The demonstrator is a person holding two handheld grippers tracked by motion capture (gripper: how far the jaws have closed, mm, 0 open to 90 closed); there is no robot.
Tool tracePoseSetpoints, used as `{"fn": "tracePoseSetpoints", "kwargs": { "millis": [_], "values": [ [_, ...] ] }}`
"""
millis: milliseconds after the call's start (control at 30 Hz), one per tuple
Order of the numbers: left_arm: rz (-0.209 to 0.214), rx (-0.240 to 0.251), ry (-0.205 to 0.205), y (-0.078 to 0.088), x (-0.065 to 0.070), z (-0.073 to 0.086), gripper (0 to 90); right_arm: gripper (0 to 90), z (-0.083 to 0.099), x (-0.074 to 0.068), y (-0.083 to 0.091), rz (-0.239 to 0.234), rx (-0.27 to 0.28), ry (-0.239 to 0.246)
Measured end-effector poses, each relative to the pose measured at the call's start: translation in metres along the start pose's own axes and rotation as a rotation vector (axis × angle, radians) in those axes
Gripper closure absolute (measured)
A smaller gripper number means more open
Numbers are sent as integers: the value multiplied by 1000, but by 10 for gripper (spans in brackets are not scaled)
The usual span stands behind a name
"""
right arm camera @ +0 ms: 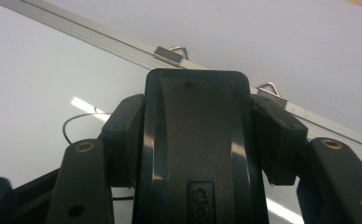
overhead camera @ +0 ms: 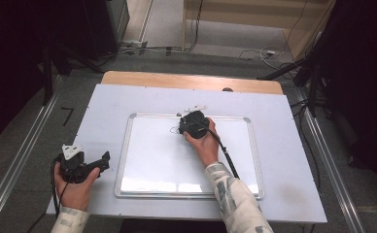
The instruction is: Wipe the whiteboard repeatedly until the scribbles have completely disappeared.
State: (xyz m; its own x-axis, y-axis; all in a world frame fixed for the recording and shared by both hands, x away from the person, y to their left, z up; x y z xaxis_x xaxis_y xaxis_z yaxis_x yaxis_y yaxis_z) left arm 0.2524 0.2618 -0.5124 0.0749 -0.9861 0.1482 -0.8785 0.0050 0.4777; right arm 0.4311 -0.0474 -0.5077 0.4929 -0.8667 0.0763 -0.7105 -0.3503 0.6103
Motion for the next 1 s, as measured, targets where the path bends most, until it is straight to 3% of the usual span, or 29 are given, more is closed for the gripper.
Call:
{"fn": "tracePoseSetpoints", "kwargs": {
  "millis": [733, 1000],
  "values": [
    [0, -3, -4, 0, 1, 0, 71, 395, -11, -51, -9, -65, -1, 75],
    [1, -2, -5, 0, 1, 0, 70, 394, -11, -56, -9, -73, -1, 81]
  ]
}}
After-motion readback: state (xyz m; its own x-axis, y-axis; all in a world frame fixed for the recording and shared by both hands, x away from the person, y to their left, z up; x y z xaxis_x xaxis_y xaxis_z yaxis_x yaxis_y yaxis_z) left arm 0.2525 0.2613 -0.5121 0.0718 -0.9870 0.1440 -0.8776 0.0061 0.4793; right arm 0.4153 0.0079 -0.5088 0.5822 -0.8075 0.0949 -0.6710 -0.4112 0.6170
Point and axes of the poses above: each handheld gripper's, and its own axes: y roughly backward along the jaws, z roughly out of its underside, x roughly to its right, the point moved 3 cm from there along -y, roughly forward along the jaws, and after that the axes turned 8 degrees about x, right-handed, at the moved point
